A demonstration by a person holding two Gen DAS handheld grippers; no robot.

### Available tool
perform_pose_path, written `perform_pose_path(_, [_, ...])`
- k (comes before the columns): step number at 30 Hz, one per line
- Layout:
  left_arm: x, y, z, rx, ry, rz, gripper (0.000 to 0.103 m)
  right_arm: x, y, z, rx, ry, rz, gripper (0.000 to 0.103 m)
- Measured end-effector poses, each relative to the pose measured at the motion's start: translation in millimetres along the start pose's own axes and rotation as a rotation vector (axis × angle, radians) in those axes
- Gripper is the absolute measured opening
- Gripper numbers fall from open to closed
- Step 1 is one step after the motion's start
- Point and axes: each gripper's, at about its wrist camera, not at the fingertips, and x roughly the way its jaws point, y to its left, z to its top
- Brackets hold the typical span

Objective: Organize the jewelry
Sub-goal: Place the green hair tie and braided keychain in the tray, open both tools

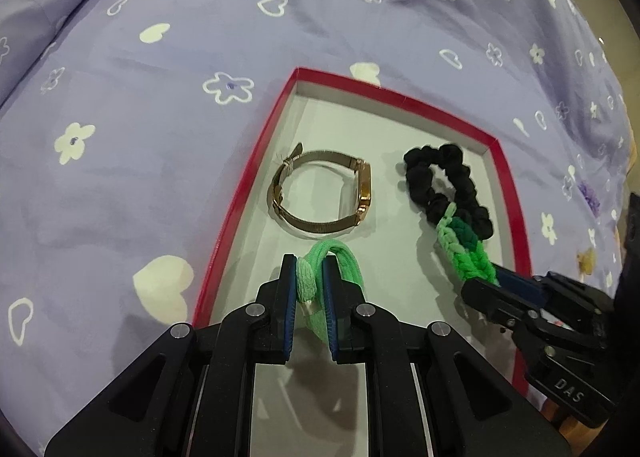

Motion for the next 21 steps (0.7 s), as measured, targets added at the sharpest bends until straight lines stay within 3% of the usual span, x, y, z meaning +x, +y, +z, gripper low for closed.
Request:
perform_pose_path(6, [4,-4,1,0.014,0.004,0.020,0.013,0,0,0,-0.024,0.006,-0.009,0.024])
perform_pose_path(11, [3,-2,1,0.001,0.003,0.018,0.031,1,1,3,-0.031,0.012,0.003,0.029])
perform_pose_path(21, [-11,3,-1,-0.025,-0.016,0.012,0.037,-6,2,3,-0.025,-0.006,0.003,0.032])
